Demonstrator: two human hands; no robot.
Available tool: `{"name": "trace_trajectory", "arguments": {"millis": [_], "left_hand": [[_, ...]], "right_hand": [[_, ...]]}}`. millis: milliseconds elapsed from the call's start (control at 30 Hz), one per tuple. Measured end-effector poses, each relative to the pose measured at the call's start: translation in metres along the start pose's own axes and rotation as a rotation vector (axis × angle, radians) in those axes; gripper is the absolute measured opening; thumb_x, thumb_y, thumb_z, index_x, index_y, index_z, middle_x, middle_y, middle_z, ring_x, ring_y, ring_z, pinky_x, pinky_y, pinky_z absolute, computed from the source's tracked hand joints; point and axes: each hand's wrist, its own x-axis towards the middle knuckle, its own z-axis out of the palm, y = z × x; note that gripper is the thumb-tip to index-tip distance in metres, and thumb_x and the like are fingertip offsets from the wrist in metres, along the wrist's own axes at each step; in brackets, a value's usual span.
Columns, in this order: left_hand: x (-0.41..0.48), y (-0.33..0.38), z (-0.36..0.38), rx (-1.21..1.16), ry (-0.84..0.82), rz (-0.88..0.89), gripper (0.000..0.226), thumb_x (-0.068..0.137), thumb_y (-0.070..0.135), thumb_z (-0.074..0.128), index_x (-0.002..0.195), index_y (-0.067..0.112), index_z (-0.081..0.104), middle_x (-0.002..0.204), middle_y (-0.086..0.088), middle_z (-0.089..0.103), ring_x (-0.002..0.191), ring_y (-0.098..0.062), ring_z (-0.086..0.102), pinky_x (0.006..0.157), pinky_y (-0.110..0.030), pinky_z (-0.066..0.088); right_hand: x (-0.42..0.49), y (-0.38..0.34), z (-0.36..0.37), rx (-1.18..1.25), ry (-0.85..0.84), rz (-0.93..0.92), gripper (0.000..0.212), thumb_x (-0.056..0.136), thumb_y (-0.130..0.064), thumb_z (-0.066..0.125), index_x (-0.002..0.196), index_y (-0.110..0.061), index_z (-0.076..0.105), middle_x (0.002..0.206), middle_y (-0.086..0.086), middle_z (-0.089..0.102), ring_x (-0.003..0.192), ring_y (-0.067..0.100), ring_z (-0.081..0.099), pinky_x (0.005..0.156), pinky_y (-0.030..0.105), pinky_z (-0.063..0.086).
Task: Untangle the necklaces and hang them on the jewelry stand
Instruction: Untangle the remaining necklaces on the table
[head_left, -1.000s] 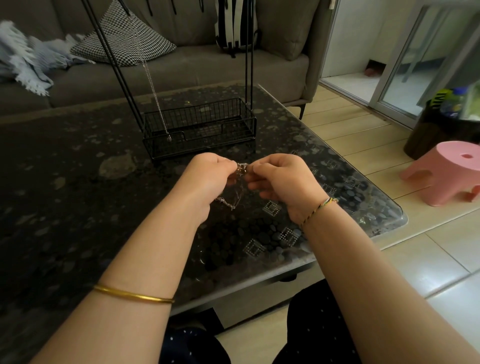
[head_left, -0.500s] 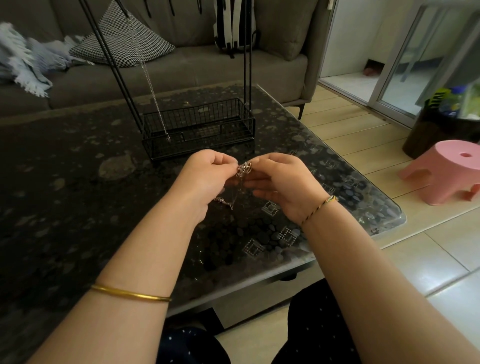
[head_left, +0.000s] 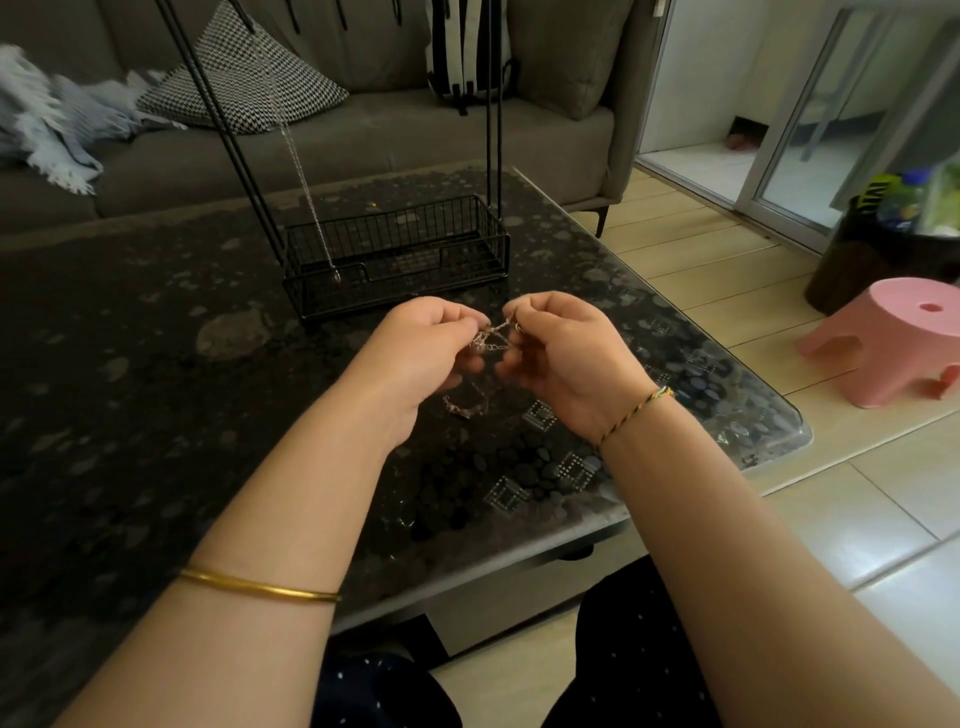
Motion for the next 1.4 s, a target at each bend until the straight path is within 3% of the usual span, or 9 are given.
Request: {"name": "trace_trajectory", "arguments": {"millis": [133,333,467,733,967,1200,1400], "left_hand": [[0.0003,-0.0003,0.0004,-0.021,-0.031,-0.022,0.024,0.1,0.014,0.045,0.09,0.024,0.065,0.083,0.003,0.06,0.081,-0.012,0.06,0.092,-0.038,0.052],[-0.0002,-0.0024,-0.0017,0.029,-0.112,-0.002,0.022,0.1,0.015,0.048,0.09,0.021,0.067,0.089,0.0,0.065,0.082,-0.01,0.059,0.091,-0.035,0.051],[0.0006,-0.0034,-0.0033,0.045,-0.106,0.016,0.021,0.099,0.015,0.051,0.085,0.022,0.066,0.085,0.002,0.064,0.082,-0.01,0.059,0.088,-0.033,0.051],[0.0022,-0.0008,-0.0007,-0.015,-0.043,-0.04,0.02,0.098,0.016,0.048,0.089,0.021,0.065,0.101,-0.002,0.068,0.098,-0.016,0.063,0.088,-0.035,0.051],[0.0039,-0.0014,-0.0011,-0.058,0.051,-0.032,0.023,0.098,0.012,0.045,0.089,0.02,0.065,0.097,-0.004,0.068,0.081,-0.012,0.06,0.064,-0.025,0.044],[0.0013,0.0003,-0.0003,-0.095,0.057,-0.031,0.021,0.101,0.013,0.04,0.1,0.016,0.061,0.092,-0.002,0.068,0.068,-0.009,0.062,0.056,-0.021,0.045],[0.002,-0.0015,-0.0007,0.0,0.086,0.033,0.022,0.101,0.012,0.041,0.093,0.016,0.061,0.079,-0.001,0.064,0.064,-0.01,0.059,0.056,-0.021,0.048]], "right_hand": [[0.0003,0.0,-0.001,-0.019,0.017,-0.033,0.018,0.099,-0.009,0.045,0.086,-0.011,0.058,0.068,0.001,0.048,0.05,0.009,0.044,0.062,0.028,0.048],[0.0001,-0.0017,-0.0039,-0.052,0.05,-0.079,0.019,0.098,-0.01,0.045,0.086,-0.014,0.06,0.064,-0.001,0.052,0.064,0.013,0.055,0.066,0.029,0.047],[0.0003,-0.0015,-0.0024,-0.022,0.051,-0.079,0.019,0.098,-0.009,0.043,0.088,-0.013,0.059,0.062,-0.002,0.051,0.056,0.01,0.059,0.067,0.029,0.048],[-0.0006,-0.0009,-0.0006,-0.032,0.015,-0.079,0.02,0.099,-0.007,0.042,0.089,-0.01,0.059,0.064,0.0,0.047,0.042,0.005,0.042,0.057,0.026,0.045],[0.0002,0.002,-0.0012,-0.071,-0.019,-0.049,0.016,0.098,-0.007,0.045,0.092,-0.009,0.059,0.067,0.002,0.05,0.044,0.006,0.036,0.046,0.021,0.035],[0.0,0.0021,-0.0006,-0.098,-0.047,-0.018,0.012,0.098,-0.006,0.045,0.093,-0.008,0.056,0.068,0.005,0.05,0.04,0.005,0.033,0.037,0.016,0.028],[-0.0007,-0.0005,-0.0027,-0.119,-0.033,-0.013,0.011,0.096,-0.011,0.049,0.089,-0.01,0.058,0.067,0.001,0.049,0.042,0.007,0.033,0.037,0.018,0.025]]}}
